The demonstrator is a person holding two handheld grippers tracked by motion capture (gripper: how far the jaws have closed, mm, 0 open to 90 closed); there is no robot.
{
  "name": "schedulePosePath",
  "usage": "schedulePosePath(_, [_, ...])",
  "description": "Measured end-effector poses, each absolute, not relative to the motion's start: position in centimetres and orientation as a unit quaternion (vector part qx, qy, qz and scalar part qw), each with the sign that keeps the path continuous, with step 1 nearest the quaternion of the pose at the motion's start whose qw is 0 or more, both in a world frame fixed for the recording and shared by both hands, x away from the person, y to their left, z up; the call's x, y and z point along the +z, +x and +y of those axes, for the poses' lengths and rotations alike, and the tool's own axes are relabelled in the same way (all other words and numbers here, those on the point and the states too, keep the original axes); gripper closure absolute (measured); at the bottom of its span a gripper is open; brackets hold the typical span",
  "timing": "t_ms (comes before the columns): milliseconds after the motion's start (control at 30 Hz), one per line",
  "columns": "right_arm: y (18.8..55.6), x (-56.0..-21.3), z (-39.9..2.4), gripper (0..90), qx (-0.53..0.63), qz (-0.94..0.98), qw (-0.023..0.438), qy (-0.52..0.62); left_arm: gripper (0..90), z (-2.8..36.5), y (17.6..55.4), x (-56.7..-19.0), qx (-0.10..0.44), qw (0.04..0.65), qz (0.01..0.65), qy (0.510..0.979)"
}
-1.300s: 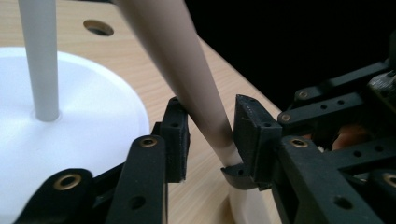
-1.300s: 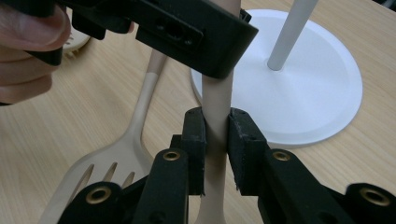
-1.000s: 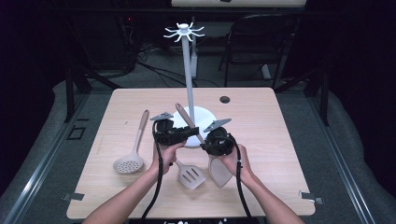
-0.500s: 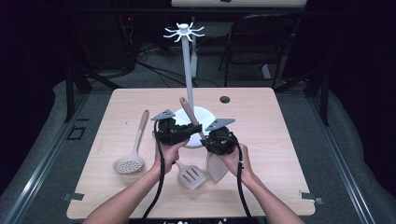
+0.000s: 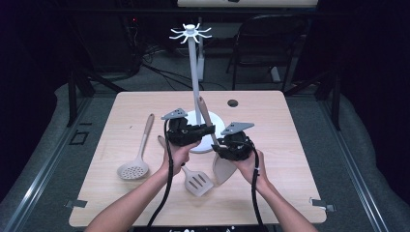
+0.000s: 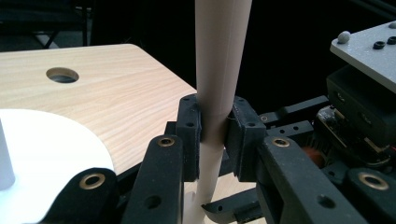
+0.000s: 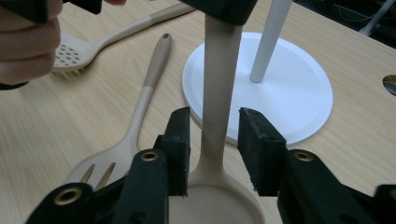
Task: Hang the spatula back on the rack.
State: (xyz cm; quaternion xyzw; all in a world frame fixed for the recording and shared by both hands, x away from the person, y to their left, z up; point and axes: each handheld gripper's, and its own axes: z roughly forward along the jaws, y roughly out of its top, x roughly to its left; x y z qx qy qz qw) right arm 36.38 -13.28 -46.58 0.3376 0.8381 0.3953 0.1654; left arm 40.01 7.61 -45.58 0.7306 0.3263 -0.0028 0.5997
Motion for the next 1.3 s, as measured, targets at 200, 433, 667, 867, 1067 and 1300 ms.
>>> schedulePosePath(200, [36.1, -46.5, -14.4, 48.0, 0.406, 0.833, 0.163, 0.337, 76.5, 7.6, 40.2, -44.2, 0.018, 0.593, 0.306, 0.744])
schedulePosePath(433, [36.1, -46.4, -15.6, 36.3, 0.417, 0.829, 0.159, 0.337, 76.5, 7.8, 40.7, -43.4, 0.031, 0.586, 0.300, 0.752])
schedulePosePath(667, [36.6, -47.0, -16.9, 15.5, 0.406, 0.826, 0.166, 0.354, 76.5, 8.1, 41.7, -42.6, 0.046, 0.579, 0.294, 0.759])
schedulePosePath(867, [37.3, -47.7, -17.2, 8.3, 0.385, 0.833, 0.161, 0.363, 76.4, 8.7, 42.7, -41.5, 0.049, 0.581, 0.278, 0.763])
schedulePosePath(1067, [37.7, -48.0, -17.4, 2.0, 0.371, 0.835, 0.158, 0.374, 76.4, 8.8, 43.4, -40.0, 0.066, 0.579, 0.265, 0.768])
schedulePosePath(1300, [37.7, -48.1, -17.2, 1.8, 0.365, 0.839, 0.156, 0.371, 76.3, 9.0, 44.3, -38.9, 0.076, 0.577, 0.259, 0.771])
